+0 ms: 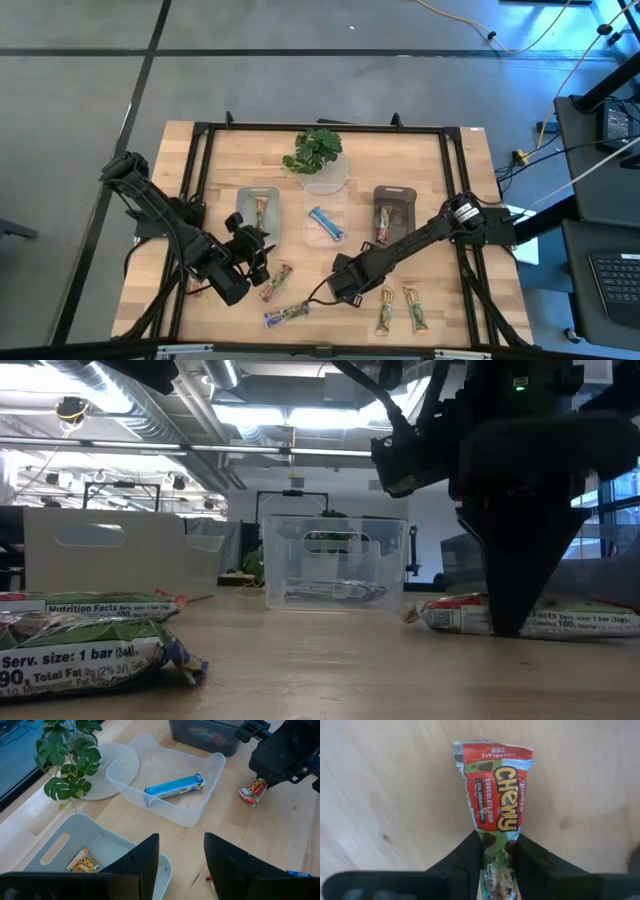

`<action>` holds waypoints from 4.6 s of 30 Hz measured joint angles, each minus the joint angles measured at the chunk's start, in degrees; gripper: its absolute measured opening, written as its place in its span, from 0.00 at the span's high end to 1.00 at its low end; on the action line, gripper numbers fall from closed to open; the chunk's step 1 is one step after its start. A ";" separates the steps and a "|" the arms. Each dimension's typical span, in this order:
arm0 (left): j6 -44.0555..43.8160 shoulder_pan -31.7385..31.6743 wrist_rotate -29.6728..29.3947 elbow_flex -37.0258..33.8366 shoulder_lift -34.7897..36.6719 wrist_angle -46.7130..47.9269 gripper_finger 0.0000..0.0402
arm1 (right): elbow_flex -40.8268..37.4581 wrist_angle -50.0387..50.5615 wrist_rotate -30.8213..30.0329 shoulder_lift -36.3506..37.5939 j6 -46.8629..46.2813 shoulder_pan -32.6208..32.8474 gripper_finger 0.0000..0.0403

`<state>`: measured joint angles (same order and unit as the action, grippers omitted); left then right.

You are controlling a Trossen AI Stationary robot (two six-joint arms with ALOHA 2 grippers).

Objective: Pick and place Granola Bars by type
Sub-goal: Put the right red granola bar into the black transparent bin, then put the left red granola bar into the black transparent bin

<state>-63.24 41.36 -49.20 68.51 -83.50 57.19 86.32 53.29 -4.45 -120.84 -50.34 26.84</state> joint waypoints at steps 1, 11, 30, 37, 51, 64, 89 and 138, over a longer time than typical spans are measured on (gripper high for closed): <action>0.00 0.00 0.00 0.00 0.00 0.00 0.63 | 0.01 -0.30 0.02 0.39 0.03 0.00 0.76; 1.03 0.00 0.62 0.00 0.00 0.00 0.63 | 0.25 0.06 0.96 9.97 -0.31 0.12 0.78; -1.09 0.00 5.34 0.00 0.00 -0.47 0.63 | -0.15 35.63 -24.40 27.82 -31.64 -3.11 0.78; -1.11 0.00 5.37 0.00 0.00 -0.66 0.63 | -11.57 30.95 -24.12 27.82 -33.63 -6.86 0.78; -1.09 0.00 5.37 0.00 0.00 -0.68 0.63 | -29.78 1.11 -13.90 27.93 -30.30 -14.09 0.78; -1.09 0.00 5.39 0.00 0.00 -0.68 0.63 | -31.47 1.38 -13.73 27.93 -30.11 -14.30 0.76; -3.44 -0.39 2.63 0.00 0.00 -0.66 0.62 | -26.93 10.07 -11.57 51.39 -3.40 -14.21 0.55; -65.02 7.74 55.31 -23.89 -5.03 8.68 0.62 | -31.34 2.73 -16.45 63.95 6.81 -14.24 0.55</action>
<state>-128.27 49.10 6.11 44.62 -88.53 65.87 54.98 56.03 -20.90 -56.89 -43.53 12.60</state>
